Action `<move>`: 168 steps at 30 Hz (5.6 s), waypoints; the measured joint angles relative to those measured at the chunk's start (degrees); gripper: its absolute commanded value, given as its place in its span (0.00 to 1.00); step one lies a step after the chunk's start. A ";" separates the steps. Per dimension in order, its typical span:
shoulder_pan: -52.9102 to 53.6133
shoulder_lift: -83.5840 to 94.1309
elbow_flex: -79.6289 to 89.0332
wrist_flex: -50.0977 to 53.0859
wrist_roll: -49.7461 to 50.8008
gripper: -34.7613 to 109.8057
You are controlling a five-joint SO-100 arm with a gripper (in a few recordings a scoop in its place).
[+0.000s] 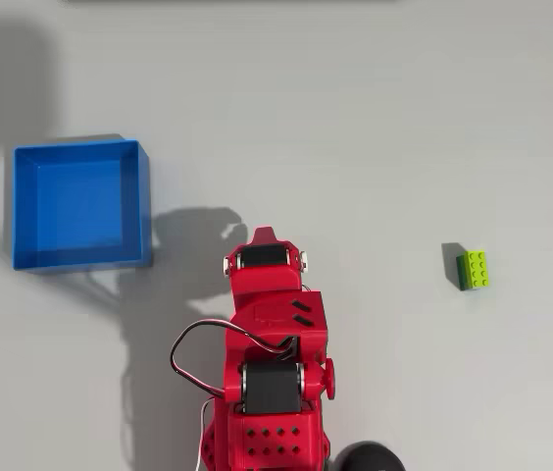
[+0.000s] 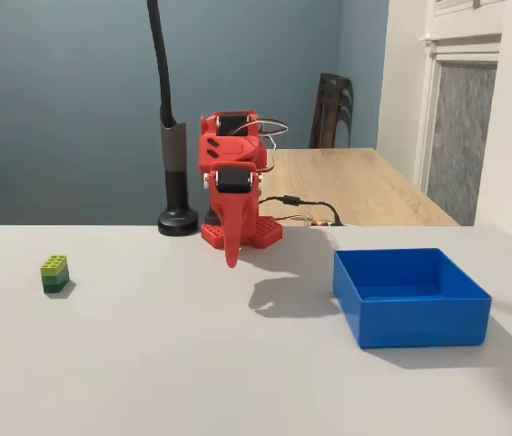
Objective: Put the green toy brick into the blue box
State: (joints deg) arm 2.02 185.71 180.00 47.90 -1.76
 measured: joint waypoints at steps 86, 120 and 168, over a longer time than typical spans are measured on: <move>29.79 -57.57 -47.37 19.86 26.28 0.48; 51.59 -87.45 -60.12 8.17 23.64 0.48; 52.56 -94.66 -57.83 -3.87 23.82 0.24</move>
State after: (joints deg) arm 54.58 91.05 122.17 44.03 22.06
